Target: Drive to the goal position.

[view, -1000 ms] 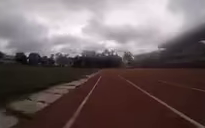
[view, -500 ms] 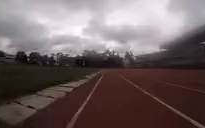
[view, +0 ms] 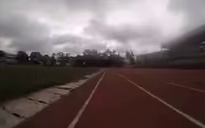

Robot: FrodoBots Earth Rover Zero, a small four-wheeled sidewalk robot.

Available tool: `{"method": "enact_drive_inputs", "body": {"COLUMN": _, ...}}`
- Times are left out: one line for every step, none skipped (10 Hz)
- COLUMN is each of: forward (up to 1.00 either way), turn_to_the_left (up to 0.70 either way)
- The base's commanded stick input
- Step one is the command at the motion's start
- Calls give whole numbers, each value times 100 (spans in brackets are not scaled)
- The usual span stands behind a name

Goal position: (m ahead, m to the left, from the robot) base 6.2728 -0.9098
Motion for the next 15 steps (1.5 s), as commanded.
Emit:
{"method": "enact_drive_inputs", "body": {"forward": 70, "turn_to_the_left": 0}}
{"method": "enact_drive_inputs", "body": {"forward": 70, "turn_to_the_left": 0}}
{"method": "enact_drive_inputs", "body": {"forward": 70, "turn_to_the_left": 0}}
{"method": "enact_drive_inputs", "body": {"forward": 70, "turn_to_the_left": 0}}
{"method": "enact_drive_inputs", "body": {"forward": 70, "turn_to_the_left": 0}}
{"method": "enact_drive_inputs", "body": {"forward": 70, "turn_to_the_left": 0}}
{"method": "enact_drive_inputs", "body": {"forward": 70, "turn_to_the_left": 0}}
{"method": "enact_drive_inputs", "body": {"forward": 70, "turn_to_the_left": 0}}
{"method": "enact_drive_inputs", "body": {"forward": 70, "turn_to_the_left": 0}}
{"method": "enact_drive_inputs", "body": {"forward": 70, "turn_to_the_left": 0}}
{"method": "enact_drive_inputs", "body": {"forward": 70, "turn_to_the_left": 0}}
{"method": "enact_drive_inputs", "body": {"forward": 70, "turn_to_the_left": 0}}
{"method": "enact_drive_inputs", "body": {"forward": 70, "turn_to_the_left": 0}}
{"method": "enact_drive_inputs", "body": {"forward": 70, "turn_to_the_left": 0}}
{"method": "enact_drive_inputs", "body": {"forward": 70, "turn_to_the_left": 0}}
